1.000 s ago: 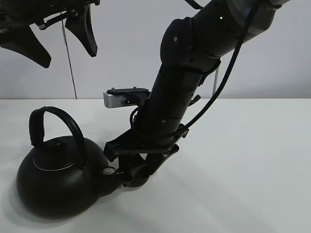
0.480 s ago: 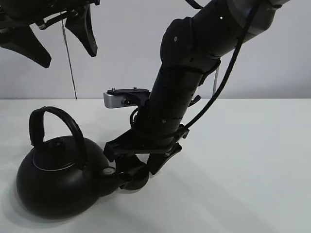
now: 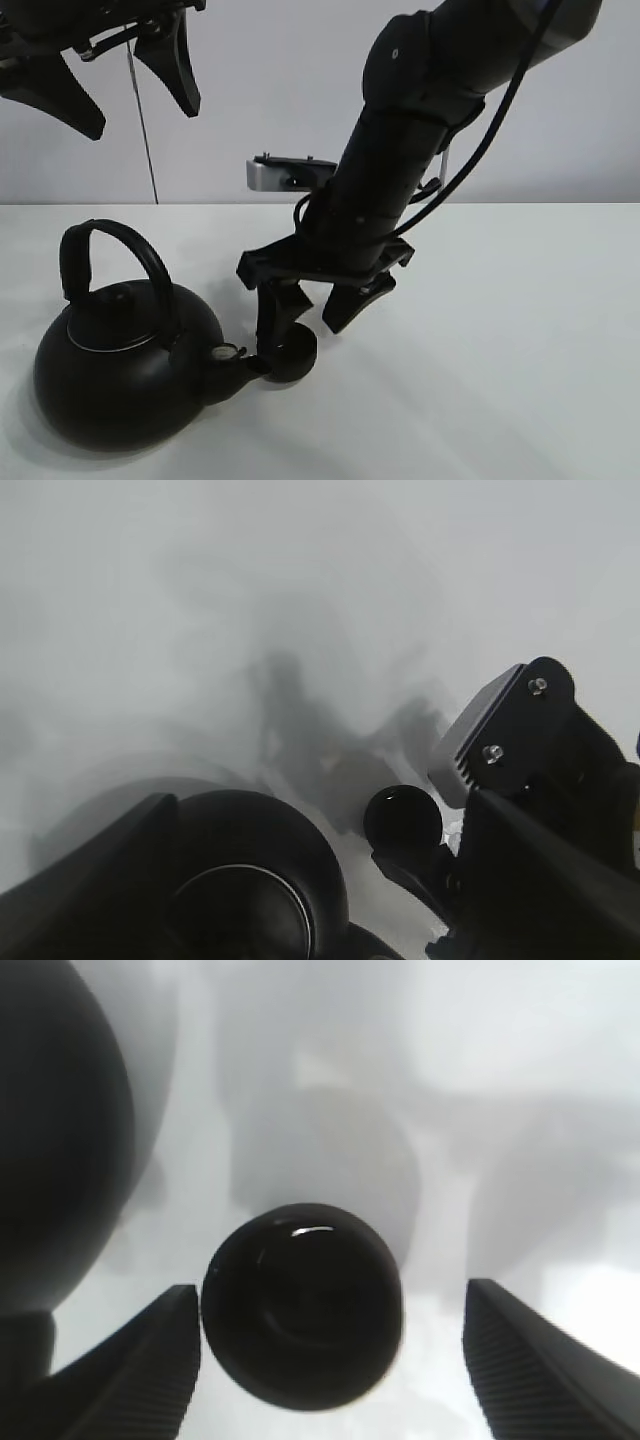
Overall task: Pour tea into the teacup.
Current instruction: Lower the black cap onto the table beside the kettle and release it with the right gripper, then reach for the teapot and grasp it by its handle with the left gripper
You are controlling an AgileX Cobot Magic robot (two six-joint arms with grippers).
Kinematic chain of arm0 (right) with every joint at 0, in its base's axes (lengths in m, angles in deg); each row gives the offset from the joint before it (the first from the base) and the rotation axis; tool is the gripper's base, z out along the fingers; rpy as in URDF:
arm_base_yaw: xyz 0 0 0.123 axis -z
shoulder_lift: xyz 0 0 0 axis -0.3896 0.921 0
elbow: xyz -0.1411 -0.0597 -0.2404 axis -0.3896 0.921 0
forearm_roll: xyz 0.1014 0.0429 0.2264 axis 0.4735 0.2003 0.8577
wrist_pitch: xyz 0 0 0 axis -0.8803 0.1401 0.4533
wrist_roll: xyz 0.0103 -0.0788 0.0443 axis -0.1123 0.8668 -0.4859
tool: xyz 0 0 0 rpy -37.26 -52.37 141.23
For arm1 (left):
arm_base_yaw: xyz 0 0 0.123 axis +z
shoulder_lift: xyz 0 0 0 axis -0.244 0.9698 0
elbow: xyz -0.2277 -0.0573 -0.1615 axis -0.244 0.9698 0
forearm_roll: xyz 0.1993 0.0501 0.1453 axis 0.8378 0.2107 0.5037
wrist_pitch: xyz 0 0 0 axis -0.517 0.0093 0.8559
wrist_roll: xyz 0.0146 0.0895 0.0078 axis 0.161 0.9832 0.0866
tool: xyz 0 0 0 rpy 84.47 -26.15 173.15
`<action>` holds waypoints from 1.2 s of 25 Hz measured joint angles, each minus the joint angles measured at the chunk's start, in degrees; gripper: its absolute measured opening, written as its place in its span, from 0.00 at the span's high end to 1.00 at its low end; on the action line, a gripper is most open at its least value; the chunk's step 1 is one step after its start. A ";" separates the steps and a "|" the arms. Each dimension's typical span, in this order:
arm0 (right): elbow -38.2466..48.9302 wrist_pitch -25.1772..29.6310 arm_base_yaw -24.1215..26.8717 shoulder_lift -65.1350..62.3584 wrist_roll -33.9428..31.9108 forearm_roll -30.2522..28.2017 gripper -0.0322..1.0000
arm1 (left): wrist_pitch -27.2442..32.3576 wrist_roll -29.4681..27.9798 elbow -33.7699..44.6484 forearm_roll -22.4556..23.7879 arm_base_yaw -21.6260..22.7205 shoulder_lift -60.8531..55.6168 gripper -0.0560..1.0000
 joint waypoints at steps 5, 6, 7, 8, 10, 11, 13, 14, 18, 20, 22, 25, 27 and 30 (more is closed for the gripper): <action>0.00 2.39 1.05 -4.65 0.52 1.12 0.48 | 0.00 0.00 0.00 0.00 0.00 0.00 0.42; 0.00 3.37 1.20 -5.50 0.57 1.38 0.48 | 0.00 0.00 0.00 0.00 0.00 0.00 0.42; 0.00 4.22 1.31 -6.31 0.57 1.44 0.48 | 0.00 0.05 0.00 0.00 0.00 0.00 0.42; 0.00 5.34 1.33 -7.02 0.48 1.44 0.48 | 0.00 0.05 0.00 0.00 0.00 0.00 0.42; 0.00 7.38 1.52 -8.75 0.06 1.44 0.48 | 0.00 0.05 0.00 0.00 0.00 0.00 0.42; 0.00 8.04 1.82 -9.92 -0.47 1.48 0.48 | 0.00 0.05 0.00 0.00 0.00 0.00 0.42; 0.05 9.36 2.32 -11.86 -1.80 1.39 0.48 | 0.00 0.05 0.00 0.00 0.00 0.00 0.42; 0.05 10.02 2.47 -12.87 -2.52 1.39 0.48 | 0.00 0.05 0.00 0.00 0.00 0.00 0.42; 0.05 12.74 3.37 -15.77 -5.38 0.13 0.48 | 0.00 0.05 0.00 0.00 0.00 0.00 0.42; 0.09 14.53 4.01 -17.18 -6.93 -1.86 0.48 | 0.00 0.05 0.00 0.00 0.00 0.00 0.42; 0.09 16.21 5.06 -18.71 -8.17 -3.90 0.48 | 0.00 0.05 0.00 0.00 0.00 0.00 0.42; 0.09 17.89 7.13 -20.74 -9.29 -6.04 0.48 | 0.00 0.05 0.00 0.00 0.00 0.00 0.42; 0.09 19.31 8.72 -21.97 -9.63 -6.40 0.48 | 0.00 0.05 0.00 0.00 0.00 0.00 0.42; 0.09 21.69 11.55 -23.28 -9.67 -6.54 0.48 | 0.00 0.05 0.00 0.00 0.00 0.00 0.42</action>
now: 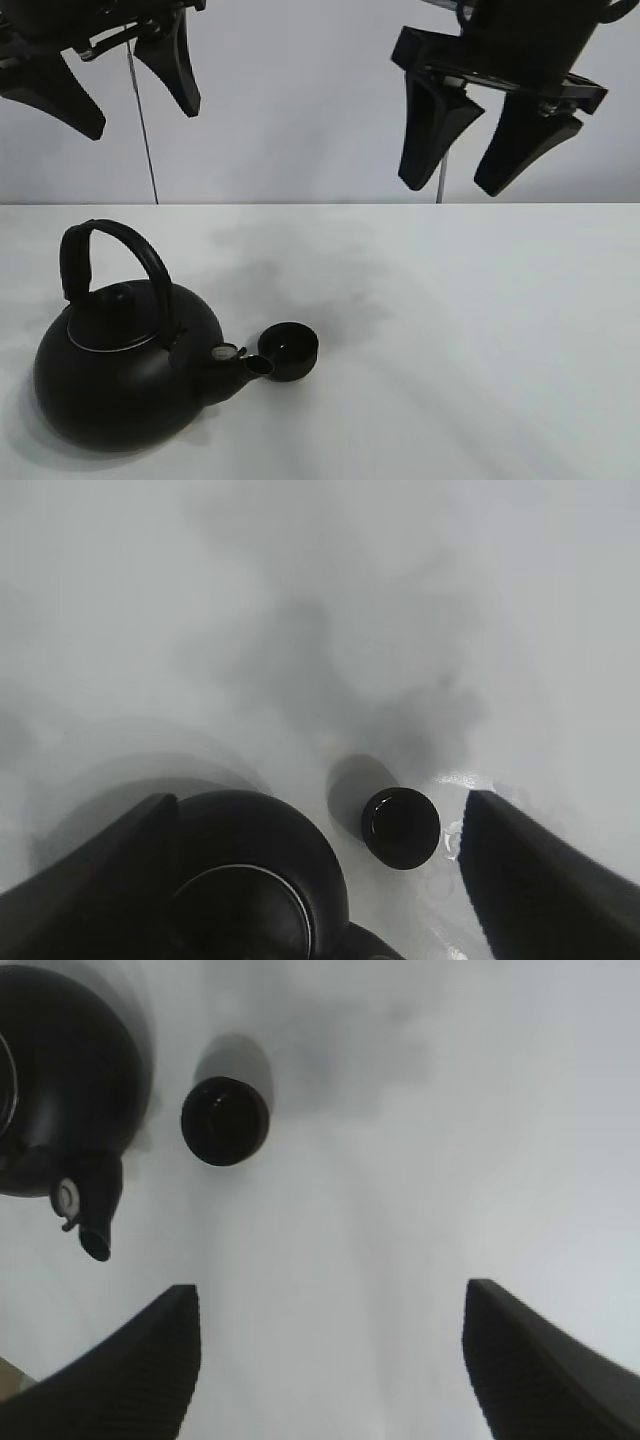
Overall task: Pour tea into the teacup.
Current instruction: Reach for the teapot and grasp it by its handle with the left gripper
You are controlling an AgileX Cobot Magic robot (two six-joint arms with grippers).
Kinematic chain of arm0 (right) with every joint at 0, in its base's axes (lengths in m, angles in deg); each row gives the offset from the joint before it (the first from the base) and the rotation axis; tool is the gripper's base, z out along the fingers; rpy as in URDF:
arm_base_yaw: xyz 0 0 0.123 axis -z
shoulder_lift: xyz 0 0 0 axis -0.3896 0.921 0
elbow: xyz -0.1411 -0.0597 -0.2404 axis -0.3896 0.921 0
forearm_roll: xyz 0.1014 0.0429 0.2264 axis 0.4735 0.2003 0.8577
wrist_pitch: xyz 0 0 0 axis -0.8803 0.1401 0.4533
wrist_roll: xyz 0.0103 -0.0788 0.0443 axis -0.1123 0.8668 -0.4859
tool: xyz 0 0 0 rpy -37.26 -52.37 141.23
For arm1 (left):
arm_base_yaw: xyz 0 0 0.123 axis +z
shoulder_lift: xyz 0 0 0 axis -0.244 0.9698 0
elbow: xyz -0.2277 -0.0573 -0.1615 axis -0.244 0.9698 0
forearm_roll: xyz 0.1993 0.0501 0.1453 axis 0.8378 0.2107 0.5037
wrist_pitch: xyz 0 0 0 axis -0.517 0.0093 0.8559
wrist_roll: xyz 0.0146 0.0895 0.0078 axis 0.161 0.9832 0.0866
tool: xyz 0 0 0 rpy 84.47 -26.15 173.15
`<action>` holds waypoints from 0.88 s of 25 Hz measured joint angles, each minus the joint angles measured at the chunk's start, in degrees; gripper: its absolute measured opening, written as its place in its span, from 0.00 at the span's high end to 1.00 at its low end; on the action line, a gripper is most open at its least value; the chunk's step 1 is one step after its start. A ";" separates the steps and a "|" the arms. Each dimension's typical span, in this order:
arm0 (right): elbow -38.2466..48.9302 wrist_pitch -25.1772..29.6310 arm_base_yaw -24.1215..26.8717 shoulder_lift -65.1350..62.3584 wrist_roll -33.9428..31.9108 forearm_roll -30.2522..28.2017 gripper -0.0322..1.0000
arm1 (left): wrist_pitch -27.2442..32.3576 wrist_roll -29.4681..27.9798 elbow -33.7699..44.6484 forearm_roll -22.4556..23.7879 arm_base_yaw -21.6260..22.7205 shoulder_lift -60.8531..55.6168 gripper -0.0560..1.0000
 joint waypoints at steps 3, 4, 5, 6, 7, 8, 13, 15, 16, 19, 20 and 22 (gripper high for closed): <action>0.00 2.50 2.87 -0.49 0.00 -0.06 0.48 | 0.00 0.00 0.00 0.00 0.00 0.00 0.42; 0.00 3.24 3.74 -0.60 0.00 -0.05 0.48 | 0.00 0.00 0.00 0.00 0.00 0.00 0.42; 0.00 3.82 4.50 -0.74 0.00 -0.05 0.48 | 0.00 0.00 0.00 0.00 0.00 0.00 0.42; 0.00 4.17 5.09 -0.93 0.00 -0.05 0.48 | 0.00 0.00 0.00 0.00 0.00 0.00 0.42; 0.00 4.68 5.53 -1.32 0.05 -0.10 0.48 | 0.00 0.00 0.00 0.00 0.00 0.00 0.42; 0.00 4.84 5.76 -1.60 0.12 -0.16 0.48 | 0.00 0.04 0.00 0.00 0.00 0.00 0.42; 0.00 5.01 5.73 -3.32 0.25 0.15 0.48 | 0.00 0.04 0.00 0.00 0.00 0.00 0.42; 0.00 5.02 5.73 -3.49 0.25 0.82 0.48 | 0.00 0.04 0.00 -0.05 0.00 0.00 0.42; 0.00 5.08 5.73 -3.50 0.25 1.00 0.48 | 0.00 0.04 0.00 -0.05 0.00 0.00 0.42; 0.00 5.08 5.73 -3.50 0.25 1.35 0.48 | 0.00 0.04 0.00 -0.05 0.00 0.00 0.42; 0.00 5.08 5.73 -3.50 0.25 1.39 0.48 | 0.00 0.04 0.00 -0.05 0.00 0.00 0.42; 0.00 5.14 5.73 -3.50 0.25 1.52 0.48 | 0.00 0.04 0.00 -0.05 0.00 0.00 0.42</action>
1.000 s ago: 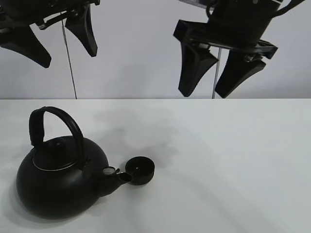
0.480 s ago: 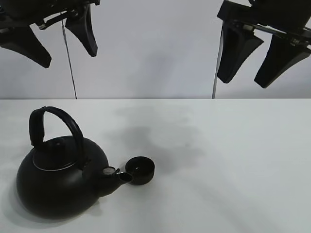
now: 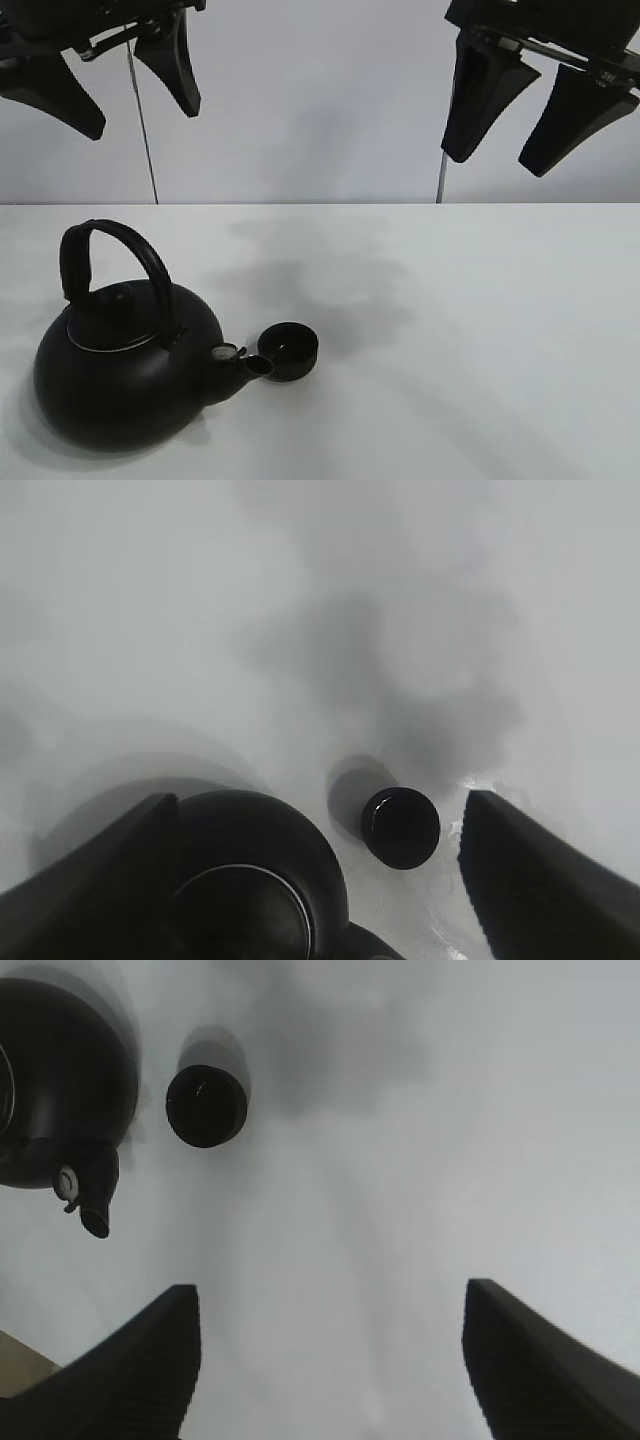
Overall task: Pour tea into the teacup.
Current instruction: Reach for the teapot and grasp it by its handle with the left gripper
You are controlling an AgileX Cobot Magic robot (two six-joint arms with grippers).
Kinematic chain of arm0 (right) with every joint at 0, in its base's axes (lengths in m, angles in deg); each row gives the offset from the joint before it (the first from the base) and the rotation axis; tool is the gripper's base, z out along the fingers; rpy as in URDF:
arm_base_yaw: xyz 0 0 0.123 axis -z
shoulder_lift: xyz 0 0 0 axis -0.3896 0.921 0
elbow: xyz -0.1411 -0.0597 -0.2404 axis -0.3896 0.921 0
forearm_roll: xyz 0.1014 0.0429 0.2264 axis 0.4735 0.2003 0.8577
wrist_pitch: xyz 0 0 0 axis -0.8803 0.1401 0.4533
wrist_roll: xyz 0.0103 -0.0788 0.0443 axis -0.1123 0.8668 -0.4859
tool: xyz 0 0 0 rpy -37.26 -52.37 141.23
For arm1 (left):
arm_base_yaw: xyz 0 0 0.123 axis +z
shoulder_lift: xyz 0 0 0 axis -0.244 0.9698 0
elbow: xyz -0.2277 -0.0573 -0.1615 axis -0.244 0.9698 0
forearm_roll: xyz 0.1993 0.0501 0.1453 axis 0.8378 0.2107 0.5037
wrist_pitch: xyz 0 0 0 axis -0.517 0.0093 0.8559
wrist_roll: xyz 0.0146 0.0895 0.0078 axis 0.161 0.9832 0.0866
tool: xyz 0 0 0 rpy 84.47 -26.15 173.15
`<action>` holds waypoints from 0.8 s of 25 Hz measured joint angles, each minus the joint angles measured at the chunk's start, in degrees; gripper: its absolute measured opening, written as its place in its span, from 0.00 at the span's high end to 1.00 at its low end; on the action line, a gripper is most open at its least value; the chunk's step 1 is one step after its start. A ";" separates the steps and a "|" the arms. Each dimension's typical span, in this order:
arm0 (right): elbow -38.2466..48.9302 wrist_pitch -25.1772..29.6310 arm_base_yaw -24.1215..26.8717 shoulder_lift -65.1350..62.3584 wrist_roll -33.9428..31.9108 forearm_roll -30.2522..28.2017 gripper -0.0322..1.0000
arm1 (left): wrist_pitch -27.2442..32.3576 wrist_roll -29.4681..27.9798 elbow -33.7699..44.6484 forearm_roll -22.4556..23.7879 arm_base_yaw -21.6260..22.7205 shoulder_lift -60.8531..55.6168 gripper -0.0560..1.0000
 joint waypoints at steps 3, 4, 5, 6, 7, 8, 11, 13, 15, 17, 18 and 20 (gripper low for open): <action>0.00 0.00 0.00 0.00 0.00 0.14 0.48 | 0.00 0.00 0.00 0.00 0.00 0.00 0.42; 0.00 0.00 0.00 0.00 0.00 0.18 0.48 | 0.00 0.00 0.00 0.00 0.00 0.00 0.42; 0.00 0.00 0.00 0.00 0.00 0.18 0.48 | 0.00 0.00 0.00 0.00 0.00 0.00 0.42; 0.00 0.00 0.00 0.00 0.00 0.18 0.48 | 0.00 0.00 0.00 0.00 0.00 0.00 0.42; 0.00 0.00 0.00 0.00 0.00 0.18 0.48 | 0.00 0.00 0.00 0.00 0.00 0.00 0.42; 0.00 0.00 0.00 0.00 0.00 0.18 0.48 | 0.00 0.00 0.00 0.00 0.00 0.00 0.42; 0.00 0.00 0.00 0.00 0.00 0.18 0.48 | 0.00 0.00 0.00 0.00 0.00 0.00 0.42; 0.00 0.00 0.00 0.00 0.00 0.18 0.48 | 0.00 0.00 0.00 0.00 0.00 0.00 0.42; 0.00 -0.11 0.00 0.00 0.00 0.18 0.48 | 0.00 0.00 0.00 0.00 0.00 0.00 0.42; 0.00 -0.16 0.00 0.00 0.00 0.18 0.48 | 0.00 0.00 0.00 0.00 0.00 0.00 0.42; 0.00 -0.16 0.00 0.00 0.12 0.18 0.48 | 0.00 0.00 0.00 0.00 0.00 0.00 0.42; 0.00 -0.36 0.00 0.00 0.43 0.18 0.48 | 0.00 0.00 0.00 0.00 0.00 0.00 0.42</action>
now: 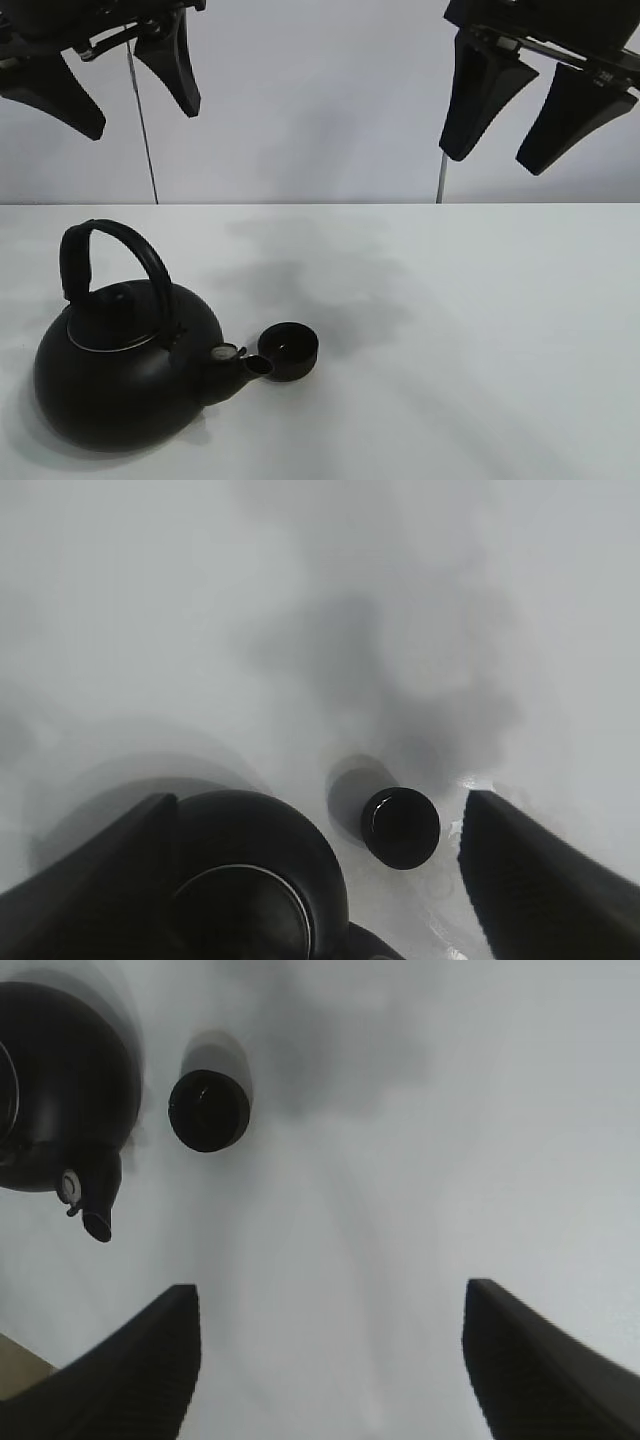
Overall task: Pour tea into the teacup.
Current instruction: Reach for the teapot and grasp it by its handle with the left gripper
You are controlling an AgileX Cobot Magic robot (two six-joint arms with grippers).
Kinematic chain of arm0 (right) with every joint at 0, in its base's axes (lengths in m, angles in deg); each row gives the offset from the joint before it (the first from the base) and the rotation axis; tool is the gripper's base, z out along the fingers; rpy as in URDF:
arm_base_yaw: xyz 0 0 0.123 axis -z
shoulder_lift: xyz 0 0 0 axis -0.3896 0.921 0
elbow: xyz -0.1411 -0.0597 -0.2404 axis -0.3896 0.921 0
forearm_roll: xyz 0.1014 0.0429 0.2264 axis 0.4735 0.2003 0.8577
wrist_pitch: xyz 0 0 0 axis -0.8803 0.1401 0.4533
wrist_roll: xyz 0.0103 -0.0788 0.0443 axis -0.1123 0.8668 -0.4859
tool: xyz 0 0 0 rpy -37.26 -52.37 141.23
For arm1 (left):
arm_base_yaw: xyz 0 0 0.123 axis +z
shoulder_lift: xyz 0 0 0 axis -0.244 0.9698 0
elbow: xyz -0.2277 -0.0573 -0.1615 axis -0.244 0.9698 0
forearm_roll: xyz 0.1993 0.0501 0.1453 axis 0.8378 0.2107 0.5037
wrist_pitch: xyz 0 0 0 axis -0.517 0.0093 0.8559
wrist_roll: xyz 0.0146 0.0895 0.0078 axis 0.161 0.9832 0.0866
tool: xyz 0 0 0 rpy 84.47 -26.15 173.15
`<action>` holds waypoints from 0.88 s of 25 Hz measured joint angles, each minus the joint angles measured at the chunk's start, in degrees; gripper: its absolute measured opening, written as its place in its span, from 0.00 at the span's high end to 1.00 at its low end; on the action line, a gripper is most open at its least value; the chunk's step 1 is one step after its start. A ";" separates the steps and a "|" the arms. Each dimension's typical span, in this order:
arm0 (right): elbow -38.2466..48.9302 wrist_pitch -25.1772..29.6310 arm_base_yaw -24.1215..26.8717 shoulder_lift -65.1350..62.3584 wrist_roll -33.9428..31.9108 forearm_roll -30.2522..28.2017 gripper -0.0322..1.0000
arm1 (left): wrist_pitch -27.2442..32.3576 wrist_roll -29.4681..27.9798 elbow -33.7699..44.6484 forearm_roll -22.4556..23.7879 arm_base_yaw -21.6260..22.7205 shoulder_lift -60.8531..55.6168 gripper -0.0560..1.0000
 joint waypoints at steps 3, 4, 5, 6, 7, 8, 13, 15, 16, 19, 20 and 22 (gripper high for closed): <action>0.00 -0.31 0.00 0.00 0.21 0.00 0.48 | -0.11 0.00 0.00 0.06 0.00 0.00 0.42; 0.00 -0.42 0.00 0.00 0.26 0.00 0.48 | -0.38 0.00 0.00 0.19 0.00 0.00 0.42; 0.00 -0.42 0.00 0.00 0.38 0.00 0.48 | -0.75 0.03 0.00 0.26 0.00 0.00 0.42; 0.00 -0.42 0.00 0.00 0.39 0.00 0.48 | -1.28 0.16 0.00 0.33 0.00 0.00 0.42; 0.00 -0.42 0.00 0.00 0.39 0.00 0.48 | -1.54 0.31 0.00 0.38 0.00 0.00 0.42; 0.00 -0.42 0.00 0.00 0.44 0.00 0.48 | -1.60 0.31 0.00 0.38 0.00 0.00 0.42; 0.00 -0.92 0.00 0.00 0.45 0.00 0.48 | -4.83 0.56 0.28 1.83 -0.07 -0.71 0.42; 0.00 -0.92 0.00 0.00 0.45 0.00 0.48 | -8.22 1.21 1.95 3.22 -0.39 -2.78 0.42; 0.00 -0.92 0.00 0.00 0.45 0.00 0.48 | -9.66 1.75 3.44 3.99 -0.50 -4.37 0.42; 0.00 -1.21 0.00 0.00 0.56 0.00 0.48 | -15.54 5.84 9.55 4.44 -0.63 -10.24 0.42; 0.00 -1.21 0.00 0.00 0.56 0.00 0.48 | -17.33 7.73 12.15 4.51 -0.63 -12.59 0.42; 0.00 -1.27 0.00 0.00 0.62 0.00 0.48 | -21.85 12.18 17.10 4.51 -0.63 -16.85 0.42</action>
